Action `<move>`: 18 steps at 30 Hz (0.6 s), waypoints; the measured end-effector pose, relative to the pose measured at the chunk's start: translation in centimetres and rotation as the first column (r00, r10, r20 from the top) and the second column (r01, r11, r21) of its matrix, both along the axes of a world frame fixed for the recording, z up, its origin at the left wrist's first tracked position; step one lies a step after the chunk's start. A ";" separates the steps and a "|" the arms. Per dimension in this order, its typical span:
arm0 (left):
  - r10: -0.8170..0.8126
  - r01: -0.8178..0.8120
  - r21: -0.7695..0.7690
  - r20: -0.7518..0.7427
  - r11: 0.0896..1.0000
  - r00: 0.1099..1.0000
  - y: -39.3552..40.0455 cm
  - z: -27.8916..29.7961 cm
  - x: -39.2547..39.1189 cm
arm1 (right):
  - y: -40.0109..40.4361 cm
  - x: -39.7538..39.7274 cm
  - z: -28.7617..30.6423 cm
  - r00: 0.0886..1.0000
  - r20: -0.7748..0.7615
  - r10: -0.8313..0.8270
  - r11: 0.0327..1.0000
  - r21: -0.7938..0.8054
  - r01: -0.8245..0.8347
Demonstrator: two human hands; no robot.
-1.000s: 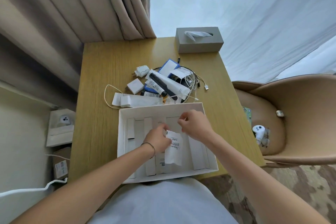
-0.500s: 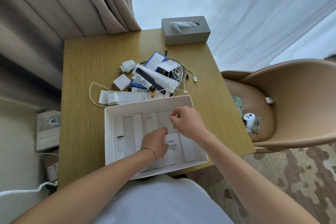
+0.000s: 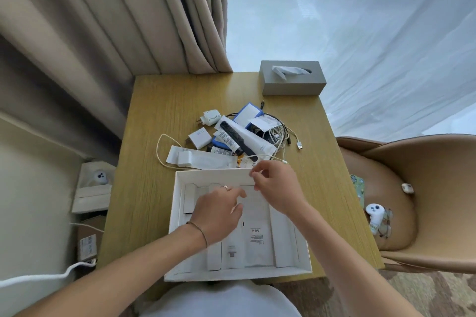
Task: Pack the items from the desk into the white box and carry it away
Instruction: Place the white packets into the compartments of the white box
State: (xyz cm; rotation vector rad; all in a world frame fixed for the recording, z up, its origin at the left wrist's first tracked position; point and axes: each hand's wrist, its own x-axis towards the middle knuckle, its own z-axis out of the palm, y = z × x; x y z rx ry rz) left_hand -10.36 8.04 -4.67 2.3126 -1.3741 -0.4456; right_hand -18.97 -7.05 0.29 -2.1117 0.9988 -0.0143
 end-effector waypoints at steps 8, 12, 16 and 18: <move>0.256 -0.262 -0.156 -0.057 0.952 0.965 0.1 4.3 10.2 | -0.6 9.0 -0.2 0.985 -0.019 0.171 0.984 -0.052 -0.172; 0.336 -0.344 -0.060 -0.116 0.937 0.935 0.5 3.5 13.4 | -0.8 13.7 -2.0 0.946 -0.153 0.287 0.946 -0.112 -0.305; 0.387 -0.387 0.030 -0.157 0.921 0.908 1.5 2.1 15.4 | -0.5 17.4 -4.7 0.883 -0.262 0.389 0.891 -0.136 -0.433; 0.410 -0.406 0.060 -0.177 0.912 0.895 2.0 1.5 16.0 | -0.1 18.8 -6.2 0.841 -0.315 0.440 0.859 -0.125 -0.497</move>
